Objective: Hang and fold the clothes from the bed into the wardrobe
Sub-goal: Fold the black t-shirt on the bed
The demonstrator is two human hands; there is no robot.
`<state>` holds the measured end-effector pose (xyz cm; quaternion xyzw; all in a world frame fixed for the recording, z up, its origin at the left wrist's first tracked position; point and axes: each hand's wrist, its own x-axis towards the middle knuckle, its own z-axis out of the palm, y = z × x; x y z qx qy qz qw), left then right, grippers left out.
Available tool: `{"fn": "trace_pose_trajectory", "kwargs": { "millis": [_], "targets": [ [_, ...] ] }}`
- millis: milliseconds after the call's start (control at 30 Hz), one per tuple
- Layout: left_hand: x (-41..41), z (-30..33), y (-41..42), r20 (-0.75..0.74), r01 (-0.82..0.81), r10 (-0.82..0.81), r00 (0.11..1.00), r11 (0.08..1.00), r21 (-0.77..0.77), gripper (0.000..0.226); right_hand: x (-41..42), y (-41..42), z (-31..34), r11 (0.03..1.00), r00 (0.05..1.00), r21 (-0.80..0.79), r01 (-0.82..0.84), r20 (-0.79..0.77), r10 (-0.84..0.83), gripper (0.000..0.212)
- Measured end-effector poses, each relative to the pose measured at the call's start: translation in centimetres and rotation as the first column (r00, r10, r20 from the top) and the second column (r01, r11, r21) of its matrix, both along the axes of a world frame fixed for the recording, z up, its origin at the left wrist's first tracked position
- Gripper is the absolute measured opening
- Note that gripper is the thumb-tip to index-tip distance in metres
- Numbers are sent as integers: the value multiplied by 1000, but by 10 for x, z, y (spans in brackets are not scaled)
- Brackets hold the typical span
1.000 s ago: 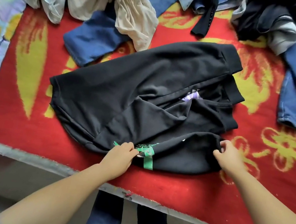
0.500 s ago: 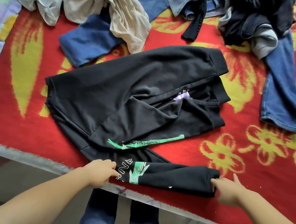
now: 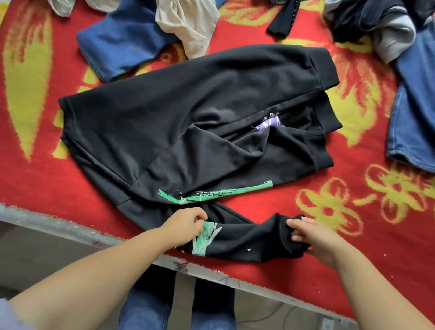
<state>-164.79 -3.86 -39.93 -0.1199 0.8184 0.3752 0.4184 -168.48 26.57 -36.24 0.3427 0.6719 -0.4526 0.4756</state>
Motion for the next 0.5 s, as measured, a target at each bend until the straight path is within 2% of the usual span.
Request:
{"fn": "trace_pose_trajectory", "kwargs": {
  "millis": [67, 133, 167, 233, 267, 367, 433, 500],
  "targets": [
    [-5, 2, 11, 139, -166, 157, 978, 985, 57, 24, 10, 15, 6, 993, 990, 4, -119, 72, 119, 21],
    [-11, 8, 16, 281, -377, 344, 896, 923, 74, 21, 23, 39, 12, 919, 928, 171, -355, 181, 325, 23],
    [-14, 11, 16, 331, -480, 432, 839, 874, 74, 20, 31, 50, 15, 825, 847, 229, -517, 278, 454, 25],
    [-18, 13, 15, 418, -705, 613, 670, 702, 100, 17, 45, 66, 12, 557, 592, 220, -801, 427, 684, 20],
    [-19, 13, 14, 459, -801, 683, 568, 586, 121, 18, 49, 71, 10, 508, 555, 233, -829, 445, 703, 16],
    [-24, 10, 14, 533, -964, 804, 265, 231, 130, 27, 41, 71, 7, 669, 793, 427, -608, 290, 536, 15],
    [-30, 8, 15, 529, -994, 844, 88, 42, 99, 34, 14, 59, 6, 707, 847, 501, -499, 110, 520, 24],
    [-36, 7, 17, 527, -991, 849, -35, -97, 90, 35, -24, 39, 5, 753, 874, 555, -353, -92, 478, 31]
  ]
}}
